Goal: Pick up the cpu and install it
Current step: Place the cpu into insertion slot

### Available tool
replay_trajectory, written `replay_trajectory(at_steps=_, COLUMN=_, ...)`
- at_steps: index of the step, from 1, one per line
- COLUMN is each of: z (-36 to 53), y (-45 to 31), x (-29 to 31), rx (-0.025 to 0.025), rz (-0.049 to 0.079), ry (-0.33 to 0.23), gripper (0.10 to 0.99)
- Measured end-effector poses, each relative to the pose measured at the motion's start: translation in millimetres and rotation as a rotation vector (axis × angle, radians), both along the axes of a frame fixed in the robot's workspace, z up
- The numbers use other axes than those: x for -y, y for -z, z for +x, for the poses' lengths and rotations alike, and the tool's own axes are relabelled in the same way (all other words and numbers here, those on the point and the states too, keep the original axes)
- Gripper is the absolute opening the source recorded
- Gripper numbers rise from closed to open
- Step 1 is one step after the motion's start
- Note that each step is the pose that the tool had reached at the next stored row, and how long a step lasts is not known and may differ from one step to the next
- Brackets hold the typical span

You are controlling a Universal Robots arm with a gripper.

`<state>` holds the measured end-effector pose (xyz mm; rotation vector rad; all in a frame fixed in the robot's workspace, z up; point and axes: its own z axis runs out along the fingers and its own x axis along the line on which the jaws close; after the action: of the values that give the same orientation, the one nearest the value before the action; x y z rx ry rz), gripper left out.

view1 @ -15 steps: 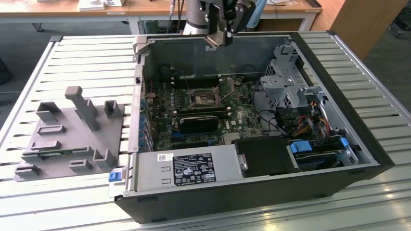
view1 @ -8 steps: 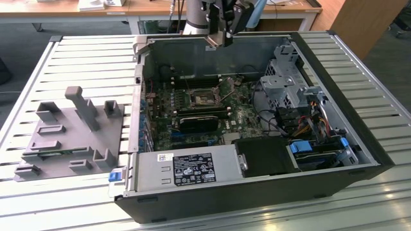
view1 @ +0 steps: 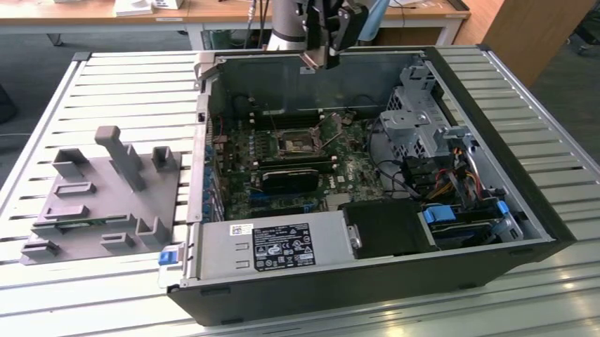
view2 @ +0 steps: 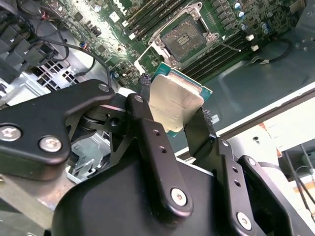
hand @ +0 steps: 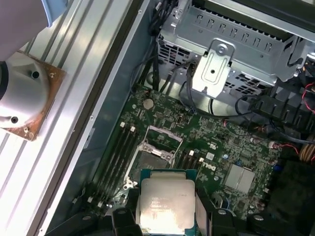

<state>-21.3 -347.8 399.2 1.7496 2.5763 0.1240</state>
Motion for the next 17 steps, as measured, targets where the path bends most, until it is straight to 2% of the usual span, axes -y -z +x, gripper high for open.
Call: replay_trajectory(at_steps=17, z=0.0, y=0.4, x=-0.2, rx=0.0, rz=-0.001, ry=0.17, gripper=0.533)
